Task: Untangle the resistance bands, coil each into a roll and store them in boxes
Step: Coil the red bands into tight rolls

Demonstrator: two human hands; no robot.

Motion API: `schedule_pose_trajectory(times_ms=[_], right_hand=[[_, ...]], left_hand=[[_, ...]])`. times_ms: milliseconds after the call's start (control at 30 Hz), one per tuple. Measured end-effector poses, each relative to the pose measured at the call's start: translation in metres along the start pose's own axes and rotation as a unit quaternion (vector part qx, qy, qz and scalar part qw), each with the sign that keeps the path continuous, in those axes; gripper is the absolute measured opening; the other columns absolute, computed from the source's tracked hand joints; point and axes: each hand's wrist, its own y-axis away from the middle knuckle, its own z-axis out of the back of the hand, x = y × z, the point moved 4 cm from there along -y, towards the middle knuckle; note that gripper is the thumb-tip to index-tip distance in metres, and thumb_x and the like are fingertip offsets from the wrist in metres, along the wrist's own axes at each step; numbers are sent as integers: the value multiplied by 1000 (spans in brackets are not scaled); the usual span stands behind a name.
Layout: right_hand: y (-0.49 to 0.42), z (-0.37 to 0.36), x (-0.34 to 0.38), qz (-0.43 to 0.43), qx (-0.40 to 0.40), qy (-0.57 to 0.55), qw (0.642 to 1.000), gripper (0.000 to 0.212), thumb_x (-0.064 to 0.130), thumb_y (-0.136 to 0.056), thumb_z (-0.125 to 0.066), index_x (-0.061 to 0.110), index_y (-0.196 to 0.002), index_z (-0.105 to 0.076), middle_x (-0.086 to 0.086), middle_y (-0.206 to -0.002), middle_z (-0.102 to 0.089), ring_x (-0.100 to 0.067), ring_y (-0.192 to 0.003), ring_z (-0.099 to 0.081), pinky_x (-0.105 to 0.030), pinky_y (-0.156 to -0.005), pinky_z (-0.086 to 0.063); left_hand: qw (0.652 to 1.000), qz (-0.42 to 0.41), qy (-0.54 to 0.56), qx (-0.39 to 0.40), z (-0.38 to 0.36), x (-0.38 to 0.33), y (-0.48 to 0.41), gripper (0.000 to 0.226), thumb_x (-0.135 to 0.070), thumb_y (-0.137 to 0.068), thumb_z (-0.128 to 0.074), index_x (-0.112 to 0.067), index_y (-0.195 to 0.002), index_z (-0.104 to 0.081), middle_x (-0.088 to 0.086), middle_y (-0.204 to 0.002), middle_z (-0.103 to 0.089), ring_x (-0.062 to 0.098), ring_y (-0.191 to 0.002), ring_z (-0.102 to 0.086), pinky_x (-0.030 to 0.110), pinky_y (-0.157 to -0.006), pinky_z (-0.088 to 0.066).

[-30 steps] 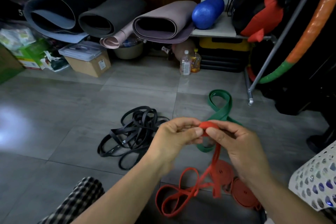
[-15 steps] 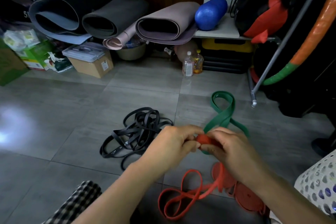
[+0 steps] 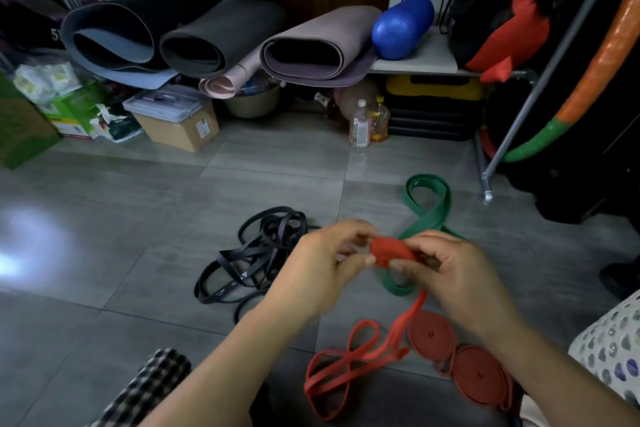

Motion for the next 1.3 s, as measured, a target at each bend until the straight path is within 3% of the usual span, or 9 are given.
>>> schedule_pose_trajectory(times_ms=[100,300,500,633,700,867,1033,1167,1300], right_hand=[[1,-4,1,19,8,43,999,32,52,-67,-59,23,-77,-69,8,-67,-59,-7,-73,-56,-11,-60,-41],[0,-2,5,-98,-24,-282,954,13,29,-60,-70,30,-72,-73,4,-77,-72,-3,-69,-65,-10,-63,-48],[6,-4,13,-98,-94,-290,947,16,32,-63,-69,25,-77,-70,4,-73,-72,-3,-65,-63,-9,-60,-47],[1,6,7,5,-28,-4,1000,29,51,-69,-59,26,-81,-68,10,-73,-64,-3,-75,-59,-9,-63,-41],[1,5,3,-9,-19,12,1000,31,51,-67,-64,24,-80,-69,9,-72,-63,-5,-74,-58,-12,-62,-42],[3,2,3,-111,-46,-283,952,25,38,-59,-67,29,-81,-71,7,-85,-73,-3,-81,-66,-13,-73,-50],[5,-4,8,-101,-75,-265,956,3,33,-71,-70,33,-74,-71,-6,-74,-69,-5,-67,-61,-19,-66,-50],[-1,3,0,-16,-14,-13,1000,17,37,-76,-62,21,-79,-67,13,-64,-55,4,-68,-54,-6,-61,-38],[2,-2,-2,12,33,68,997,22,39,-76,-61,19,-81,-68,15,-66,-50,3,-67,-51,-10,-62,-37]], left_hand=[[993,-70,-95,10,-1,-7,-1,23,-10,-78,-69,-15,-101,-66,-2,-88,-65,10,-78,-60,22,-76,-50],[955,43,293,-22,2,-10,-2,18,8,-69,-68,-7,-77,-62,1,-65,-69,10,-59,-65,18,-63,-55],[891,91,444,-35,-9,-9,2,21,-6,-59,-67,-4,-79,-60,4,-71,-70,15,-64,-67,20,-65,-56],[995,58,84,6,2,-11,-2,19,-2,-75,-70,-10,-91,-64,6,-87,-65,14,-69,-65,20,-60,-55],[999,31,-20,8,4,-13,-3,15,-3,-78,-68,-8,-92,-66,10,-86,-64,16,-70,-66,27,-64,-57],[965,46,256,-38,3,-16,-3,17,7,-76,-63,-8,-84,-63,8,-72,-66,7,-58,-65,13,-58,-50],[906,85,409,-68,-8,-10,0,19,-10,-66,-65,-8,-84,-63,3,-72,-72,12,-63,-68,19,-62,-54],[996,53,72,-13,0,-5,-3,29,-5,-79,-67,-23,-101,-63,-2,-95,-64,13,-72,-65,21,-66,-55],[995,-52,-84,6,-1,-15,-2,21,-8,-80,-67,-18,-98,-67,-6,-81,-60,9,-59,-59,21,-66,-54]])
